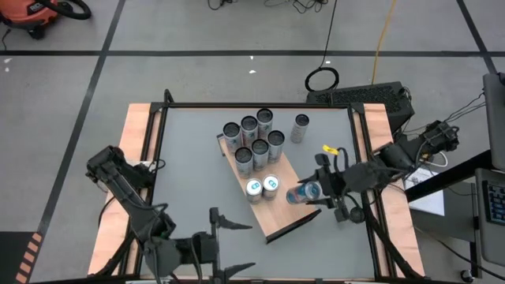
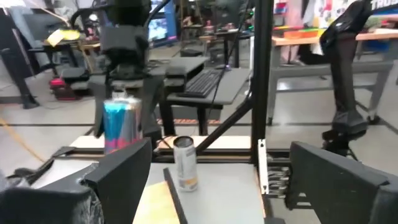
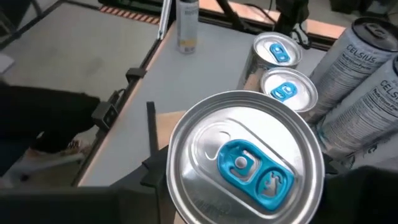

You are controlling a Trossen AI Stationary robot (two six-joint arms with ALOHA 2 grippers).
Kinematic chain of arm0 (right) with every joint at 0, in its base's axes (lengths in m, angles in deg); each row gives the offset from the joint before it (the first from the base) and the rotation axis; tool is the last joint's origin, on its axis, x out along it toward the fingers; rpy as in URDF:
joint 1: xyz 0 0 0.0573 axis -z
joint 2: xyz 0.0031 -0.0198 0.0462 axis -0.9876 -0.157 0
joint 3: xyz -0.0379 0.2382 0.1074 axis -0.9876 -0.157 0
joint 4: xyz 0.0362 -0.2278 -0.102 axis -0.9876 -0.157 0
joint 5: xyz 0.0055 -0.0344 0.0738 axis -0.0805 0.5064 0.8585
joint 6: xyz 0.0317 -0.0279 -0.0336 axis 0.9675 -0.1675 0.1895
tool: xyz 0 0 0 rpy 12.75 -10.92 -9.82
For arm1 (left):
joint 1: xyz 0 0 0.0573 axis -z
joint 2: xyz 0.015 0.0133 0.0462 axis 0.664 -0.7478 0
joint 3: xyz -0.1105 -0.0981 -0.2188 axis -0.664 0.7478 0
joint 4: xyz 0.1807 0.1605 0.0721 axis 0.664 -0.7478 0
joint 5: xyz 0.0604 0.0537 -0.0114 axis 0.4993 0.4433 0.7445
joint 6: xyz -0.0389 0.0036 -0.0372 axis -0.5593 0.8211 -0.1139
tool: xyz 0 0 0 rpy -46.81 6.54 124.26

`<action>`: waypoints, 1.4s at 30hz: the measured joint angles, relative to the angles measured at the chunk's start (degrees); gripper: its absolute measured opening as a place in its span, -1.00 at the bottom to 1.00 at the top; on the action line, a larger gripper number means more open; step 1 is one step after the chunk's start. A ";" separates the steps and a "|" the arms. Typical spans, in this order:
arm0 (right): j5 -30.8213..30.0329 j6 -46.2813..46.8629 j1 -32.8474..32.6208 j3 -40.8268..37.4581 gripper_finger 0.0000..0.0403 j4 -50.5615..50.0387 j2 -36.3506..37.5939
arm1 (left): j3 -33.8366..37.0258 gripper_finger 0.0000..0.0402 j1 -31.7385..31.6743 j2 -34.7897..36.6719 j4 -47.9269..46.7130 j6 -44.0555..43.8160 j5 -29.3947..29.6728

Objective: Place canned beverage on shelf
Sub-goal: Put the blue soda can on the shelf aligned with the other blue soda cans

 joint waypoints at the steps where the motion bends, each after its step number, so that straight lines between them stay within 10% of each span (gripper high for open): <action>1: 1.11 -1.14 1.18 0.00 -0.13 -0.32 0.00 | 0.00 0.89 -0.35 0.60 -0.78 -0.06 -0.65; 42: 23.58 -15.33 21.48 0.01 -0.11 -2.58 -8.54 | 0.00 0.89 -6.19 3.04 -14.56 -0.61 0.18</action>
